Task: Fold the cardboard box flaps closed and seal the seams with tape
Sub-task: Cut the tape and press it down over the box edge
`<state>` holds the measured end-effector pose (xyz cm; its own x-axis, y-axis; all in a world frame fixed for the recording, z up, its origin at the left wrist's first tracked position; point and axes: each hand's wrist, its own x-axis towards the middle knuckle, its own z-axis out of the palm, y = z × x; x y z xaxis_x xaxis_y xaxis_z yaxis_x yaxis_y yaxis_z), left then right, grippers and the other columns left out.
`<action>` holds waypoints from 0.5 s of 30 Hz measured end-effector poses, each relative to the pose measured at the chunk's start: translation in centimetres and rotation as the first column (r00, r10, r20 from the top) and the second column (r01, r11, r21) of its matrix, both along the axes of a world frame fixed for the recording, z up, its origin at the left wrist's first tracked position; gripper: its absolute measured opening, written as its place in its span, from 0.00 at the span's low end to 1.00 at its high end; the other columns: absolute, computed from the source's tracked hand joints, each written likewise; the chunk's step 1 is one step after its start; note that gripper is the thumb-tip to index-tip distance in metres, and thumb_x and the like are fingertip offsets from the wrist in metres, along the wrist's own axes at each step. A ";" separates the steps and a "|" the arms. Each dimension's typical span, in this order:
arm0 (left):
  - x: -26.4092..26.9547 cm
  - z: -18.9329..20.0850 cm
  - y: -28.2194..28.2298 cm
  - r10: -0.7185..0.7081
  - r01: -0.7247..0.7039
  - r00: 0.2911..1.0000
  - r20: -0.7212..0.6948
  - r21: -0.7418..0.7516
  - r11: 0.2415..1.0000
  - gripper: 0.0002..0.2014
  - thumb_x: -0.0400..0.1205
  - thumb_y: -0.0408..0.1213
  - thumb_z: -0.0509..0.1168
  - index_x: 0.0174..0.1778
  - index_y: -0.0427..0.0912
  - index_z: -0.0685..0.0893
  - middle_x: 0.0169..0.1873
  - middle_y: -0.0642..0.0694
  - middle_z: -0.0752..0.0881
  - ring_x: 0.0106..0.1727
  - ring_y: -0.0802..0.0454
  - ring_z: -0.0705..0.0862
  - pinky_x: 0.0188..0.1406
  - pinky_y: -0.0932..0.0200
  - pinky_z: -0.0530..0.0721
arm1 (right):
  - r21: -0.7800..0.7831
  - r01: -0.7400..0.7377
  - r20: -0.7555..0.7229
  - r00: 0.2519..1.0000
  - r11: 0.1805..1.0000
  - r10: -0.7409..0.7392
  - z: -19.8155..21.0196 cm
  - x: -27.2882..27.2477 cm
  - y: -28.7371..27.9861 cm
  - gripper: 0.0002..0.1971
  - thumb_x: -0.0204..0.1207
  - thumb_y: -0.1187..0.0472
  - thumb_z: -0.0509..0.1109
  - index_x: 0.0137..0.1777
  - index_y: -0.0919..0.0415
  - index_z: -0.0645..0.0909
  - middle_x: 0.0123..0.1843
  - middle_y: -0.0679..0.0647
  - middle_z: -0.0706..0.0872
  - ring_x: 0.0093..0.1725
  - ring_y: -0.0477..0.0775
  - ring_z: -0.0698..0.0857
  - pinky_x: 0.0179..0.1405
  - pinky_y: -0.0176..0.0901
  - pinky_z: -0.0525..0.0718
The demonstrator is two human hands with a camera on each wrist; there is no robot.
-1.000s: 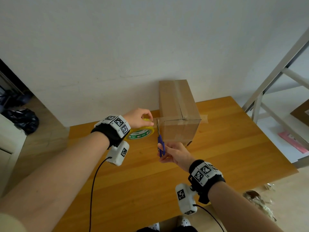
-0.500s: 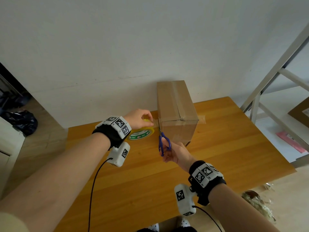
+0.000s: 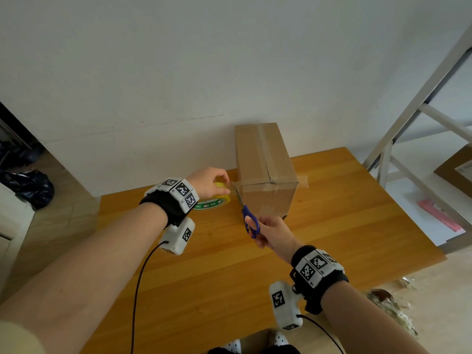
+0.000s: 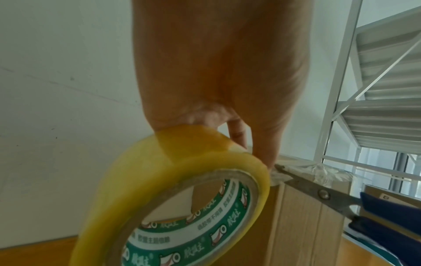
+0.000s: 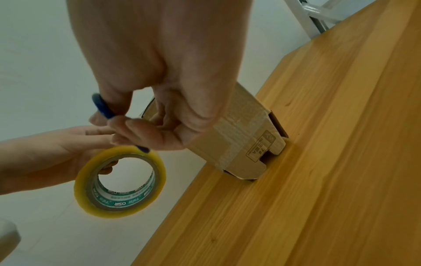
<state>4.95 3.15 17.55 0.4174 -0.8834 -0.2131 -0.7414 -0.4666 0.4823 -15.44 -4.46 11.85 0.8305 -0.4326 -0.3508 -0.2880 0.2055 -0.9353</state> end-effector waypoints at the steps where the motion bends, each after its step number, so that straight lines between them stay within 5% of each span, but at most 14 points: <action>1: 0.0 0.0 0.0 -0.001 0.001 1.000 0.007 0.003 1.000 0.13 0.79 0.46 0.67 0.57 0.46 0.81 0.50 0.53 0.77 0.53 0.54 0.74 0.51 0.58 0.72 | -0.011 -0.006 -0.004 1.000 1.000 0.006 0.0 -0.1 0.0 0.12 0.80 0.55 0.68 0.40 0.63 0.79 0.30 0.53 0.79 0.22 0.46 0.72 0.22 0.35 0.73; 8: 0.3 -0.2 0.2 -0.022 0.016 0.995 0.092 0.060 0.998 0.13 0.79 0.44 0.67 0.58 0.47 0.80 0.64 0.49 0.80 0.65 0.48 0.77 0.58 0.55 0.74 | -0.068 -0.072 -0.038 0.997 0.995 0.070 0.2 -0.4 -0.3 0.11 0.80 0.56 0.68 0.43 0.66 0.79 0.31 0.52 0.78 0.23 0.47 0.72 0.23 0.35 0.73; 15: 2.2 -1.4 2.3 0.059 -0.070 0.994 0.096 0.116 0.991 0.09 0.79 0.43 0.67 0.54 0.51 0.80 0.63 0.48 0.81 0.63 0.47 0.79 0.58 0.52 0.78 | -0.083 -0.064 -0.011 0.998 0.994 0.064 0.7 -1.2 -1.0 0.11 0.80 0.58 0.68 0.40 0.64 0.80 0.31 0.54 0.80 0.24 0.48 0.75 0.26 0.38 0.76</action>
